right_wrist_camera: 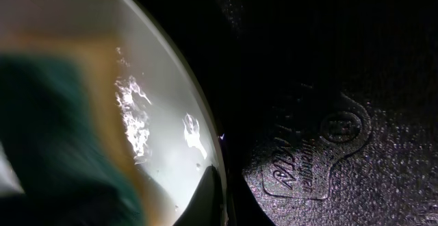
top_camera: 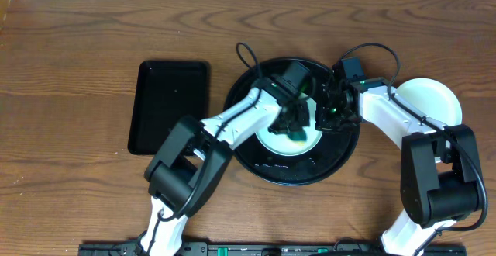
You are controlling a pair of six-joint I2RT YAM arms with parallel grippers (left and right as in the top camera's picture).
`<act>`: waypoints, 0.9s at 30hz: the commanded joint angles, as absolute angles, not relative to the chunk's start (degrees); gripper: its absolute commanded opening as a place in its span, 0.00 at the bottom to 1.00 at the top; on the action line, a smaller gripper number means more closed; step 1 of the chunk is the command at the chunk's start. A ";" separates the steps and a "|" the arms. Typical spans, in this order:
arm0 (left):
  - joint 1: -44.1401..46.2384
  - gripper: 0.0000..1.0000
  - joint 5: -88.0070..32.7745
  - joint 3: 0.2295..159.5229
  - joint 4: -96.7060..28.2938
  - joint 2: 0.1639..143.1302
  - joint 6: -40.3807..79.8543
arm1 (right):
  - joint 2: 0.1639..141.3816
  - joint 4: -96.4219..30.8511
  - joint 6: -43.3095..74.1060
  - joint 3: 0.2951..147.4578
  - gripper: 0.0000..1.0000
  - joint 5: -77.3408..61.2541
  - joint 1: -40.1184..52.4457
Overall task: Clean dirty plates on tray and stack at the side
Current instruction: 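Scrub the remaining pale green plate with the sponge in the left gripper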
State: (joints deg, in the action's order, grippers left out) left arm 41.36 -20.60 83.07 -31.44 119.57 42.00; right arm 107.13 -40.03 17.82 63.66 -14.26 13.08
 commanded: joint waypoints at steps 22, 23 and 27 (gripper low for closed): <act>34.28 0.07 4.86 83.59 -46.15 121.84 34.61 | 109.03 -40.49 17.78 62.76 0.01 -8.84 12.84; 34.13 0.07 5.58 84.05 -46.68 121.75 33.50 | 109.06 -40.49 17.78 62.76 0.01 -8.84 12.84; 34.33 0.07 8.80 86.78 -49.60 120.31 31.07 | 109.06 -40.47 17.78 62.76 0.01 -8.84 12.84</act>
State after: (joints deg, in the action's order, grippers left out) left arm 35.70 -5.56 85.86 -47.05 119.26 33.98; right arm 107.13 -40.03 17.80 63.68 -14.11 13.08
